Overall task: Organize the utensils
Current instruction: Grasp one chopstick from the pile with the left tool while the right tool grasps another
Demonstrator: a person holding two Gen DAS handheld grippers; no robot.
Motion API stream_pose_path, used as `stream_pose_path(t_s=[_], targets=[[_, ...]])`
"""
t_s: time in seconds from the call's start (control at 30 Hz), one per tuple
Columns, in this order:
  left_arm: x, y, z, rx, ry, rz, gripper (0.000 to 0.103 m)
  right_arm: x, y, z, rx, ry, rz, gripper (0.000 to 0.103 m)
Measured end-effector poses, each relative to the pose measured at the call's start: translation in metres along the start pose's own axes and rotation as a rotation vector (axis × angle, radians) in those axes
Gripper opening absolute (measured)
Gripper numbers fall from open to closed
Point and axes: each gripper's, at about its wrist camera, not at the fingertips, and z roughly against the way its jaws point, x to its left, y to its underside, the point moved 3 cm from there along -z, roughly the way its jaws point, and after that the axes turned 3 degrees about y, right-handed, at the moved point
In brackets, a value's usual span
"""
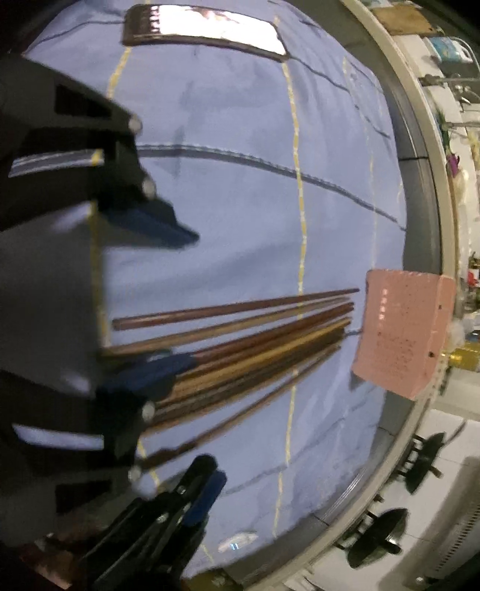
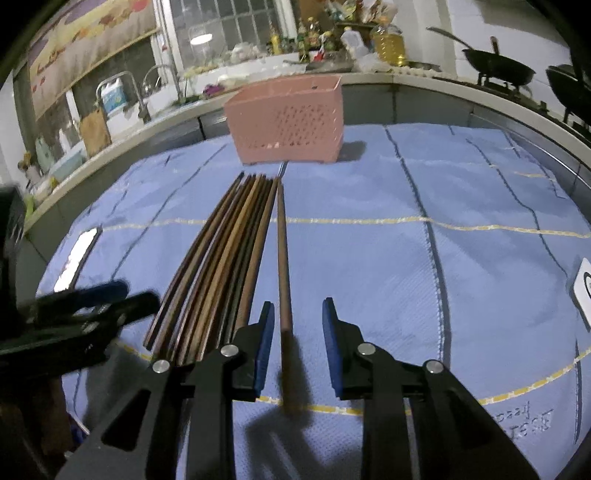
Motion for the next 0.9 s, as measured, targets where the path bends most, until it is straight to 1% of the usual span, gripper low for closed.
stream_pose_path(t_s=[0.1,0.17,0.2,0.23,0.37,0.43,0.47,0.5,0.53,0.57,0.6,0.63,0.7,0.8,0.9], targets=[[0.0,-0.005,-0.008,0.01,-0.049,-0.024,0.047,0.002,0.004,-0.008,0.025,0.007,0.021,0.027],[-0.002,-0.006,-0.008,0.001,-0.073,-0.035,0.047,0.003,0.005,-0.011,0.034,0.006,0.026,0.027],[-0.001,-0.006,-0.007,0.003,-0.089,-0.043,0.044,0.002,0.005,-0.014,0.039,0.01,0.035,0.027],[0.0,-0.007,-0.009,0.009,-0.095,-0.042,0.043,0.003,0.006,-0.015,0.041,0.014,0.042,0.027],[0.005,-0.008,-0.004,0.006,-0.088,-0.021,0.042,0.003,0.005,-0.016,0.017,0.054,0.071,0.027],[0.007,-0.015,-0.008,0.007,-0.103,-0.031,0.042,0.0,0.004,-0.017,0.004,0.078,0.074,0.027],[0.005,-0.017,-0.009,0.005,-0.124,-0.05,0.039,-0.002,0.004,-0.016,0.001,0.086,0.074,0.026],[0.004,-0.018,-0.011,0.001,-0.139,-0.068,0.037,-0.003,0.004,-0.016,0.002,0.083,0.07,0.023],[0.004,-0.021,-0.012,-0.001,-0.136,-0.071,0.035,-0.004,0.004,-0.016,0.003,0.076,0.067,0.018],[0.003,-0.023,-0.013,-0.004,-0.133,-0.072,0.027,-0.005,0.004,-0.016,0.005,0.074,0.068,0.015],[0.003,-0.024,-0.013,-0.01,-0.138,-0.08,0.016,-0.005,0.004,-0.015,0.007,0.078,0.074,0.013],[0.004,-0.025,-0.013,-0.013,-0.132,-0.087,0.007,-0.007,0.005,-0.014,0.01,0.081,0.075,0.012],[0.009,-0.025,-0.011,-0.004,-0.098,-0.093,0.006,-0.012,0.007,-0.012,0.021,0.079,0.06,0.012],[0.016,-0.017,-0.002,0.006,-0.073,-0.105,0.006,-0.023,0.012,-0.006,0.047,0.073,0.035,0.013],[0.021,-0.011,0.003,0.022,-0.044,-0.114,0.006,-0.024,0.011,-0.006,0.09,0.048,0.062,0.014]])
